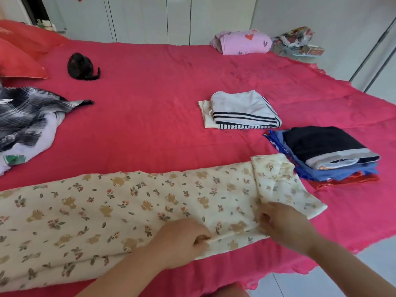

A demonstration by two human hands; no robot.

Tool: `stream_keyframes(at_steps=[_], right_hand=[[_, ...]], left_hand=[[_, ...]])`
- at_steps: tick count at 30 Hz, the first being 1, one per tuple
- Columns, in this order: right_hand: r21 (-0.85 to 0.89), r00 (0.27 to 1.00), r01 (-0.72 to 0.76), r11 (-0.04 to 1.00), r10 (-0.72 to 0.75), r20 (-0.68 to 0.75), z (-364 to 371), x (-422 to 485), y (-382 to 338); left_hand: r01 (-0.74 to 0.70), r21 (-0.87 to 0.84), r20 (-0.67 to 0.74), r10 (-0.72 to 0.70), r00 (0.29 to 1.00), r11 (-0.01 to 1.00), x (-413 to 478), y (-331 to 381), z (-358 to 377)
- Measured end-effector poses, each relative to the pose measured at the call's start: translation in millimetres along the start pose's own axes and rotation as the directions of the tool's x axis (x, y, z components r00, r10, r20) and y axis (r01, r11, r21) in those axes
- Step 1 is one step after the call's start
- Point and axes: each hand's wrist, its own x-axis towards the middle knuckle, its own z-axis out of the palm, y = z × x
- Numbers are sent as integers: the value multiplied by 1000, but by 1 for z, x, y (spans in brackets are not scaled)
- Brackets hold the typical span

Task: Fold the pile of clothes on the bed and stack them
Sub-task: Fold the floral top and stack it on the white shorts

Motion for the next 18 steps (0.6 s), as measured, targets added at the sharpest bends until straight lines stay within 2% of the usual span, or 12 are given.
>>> stream_keyframes(at_steps=[3,5,8,11,14,16,18], right_hand=[[234,948,-65,970,133,-289,-13,17,2],[279,896,-131,951,234,-378,-21,36,2],[236,869,-363,901,419,-264,-19,65,2],[162,841,-492,856,515,-167,-3,81,7],[170,825,-495,852,522,-217,-1,81,19],[343,790,-426,837,529,-310,-13,74,32],[550,681,-311,775,586,-440,-32,57,41]], left_hand=[[53,-108,-172,-71,983,993,18,9,-10],[46,-86,-242,-65,968,995,30,15,-10],[55,-20,-150,-58,987,998,39,25,5],[30,93,-110,-20,994,995,40,32,24],[20,99,-175,-2,985,995,44,32,27],[-2,54,-205,13,979,999,46,31,23],[-43,-19,-255,37,966,999,44,35,15]])
